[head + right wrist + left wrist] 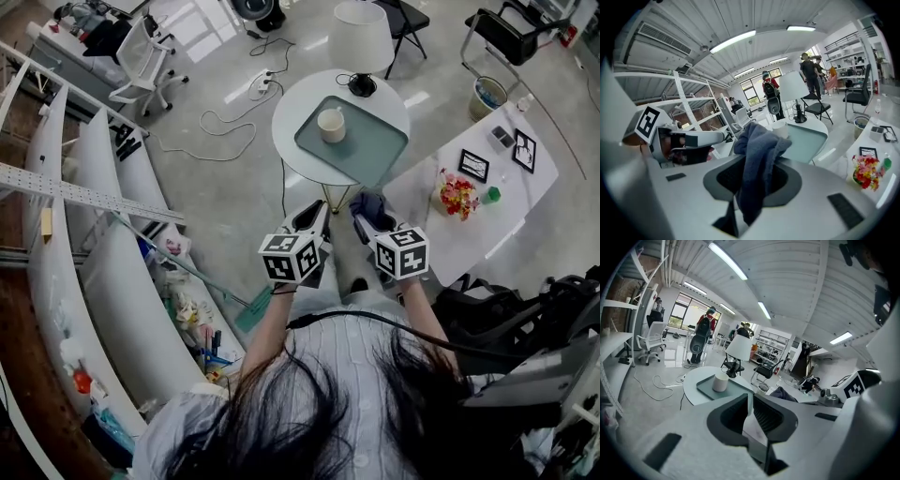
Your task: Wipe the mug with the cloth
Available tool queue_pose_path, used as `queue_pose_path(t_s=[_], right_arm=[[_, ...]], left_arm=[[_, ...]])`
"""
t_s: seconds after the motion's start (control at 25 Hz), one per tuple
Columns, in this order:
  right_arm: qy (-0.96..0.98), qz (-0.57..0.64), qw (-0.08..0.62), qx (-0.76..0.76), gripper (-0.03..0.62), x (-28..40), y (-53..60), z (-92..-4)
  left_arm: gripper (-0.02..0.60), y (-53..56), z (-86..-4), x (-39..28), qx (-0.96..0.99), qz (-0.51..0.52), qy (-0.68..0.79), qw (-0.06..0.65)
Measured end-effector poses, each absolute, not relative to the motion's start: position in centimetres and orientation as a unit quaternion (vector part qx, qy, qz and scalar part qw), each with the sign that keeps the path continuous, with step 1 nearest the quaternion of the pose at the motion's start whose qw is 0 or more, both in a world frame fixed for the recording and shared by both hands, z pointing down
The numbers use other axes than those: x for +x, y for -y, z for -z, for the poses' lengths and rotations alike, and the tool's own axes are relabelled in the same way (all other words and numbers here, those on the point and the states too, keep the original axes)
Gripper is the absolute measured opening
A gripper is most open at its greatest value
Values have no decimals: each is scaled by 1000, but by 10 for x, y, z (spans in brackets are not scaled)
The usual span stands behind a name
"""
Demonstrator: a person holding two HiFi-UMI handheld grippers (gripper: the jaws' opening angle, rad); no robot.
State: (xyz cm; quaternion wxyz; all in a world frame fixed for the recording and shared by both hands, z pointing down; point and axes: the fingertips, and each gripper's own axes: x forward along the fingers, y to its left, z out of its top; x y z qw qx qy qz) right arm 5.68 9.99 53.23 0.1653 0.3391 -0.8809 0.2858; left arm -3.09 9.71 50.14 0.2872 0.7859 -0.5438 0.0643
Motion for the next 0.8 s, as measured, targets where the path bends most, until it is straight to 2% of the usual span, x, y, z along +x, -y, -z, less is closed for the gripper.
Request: queue_pose_path(t_s=[0.8], right_arm=[[843,-314,191,394,94,-14,53,-550]], left_arm=[[43,73,-525,-90,839,-126,433,303]])
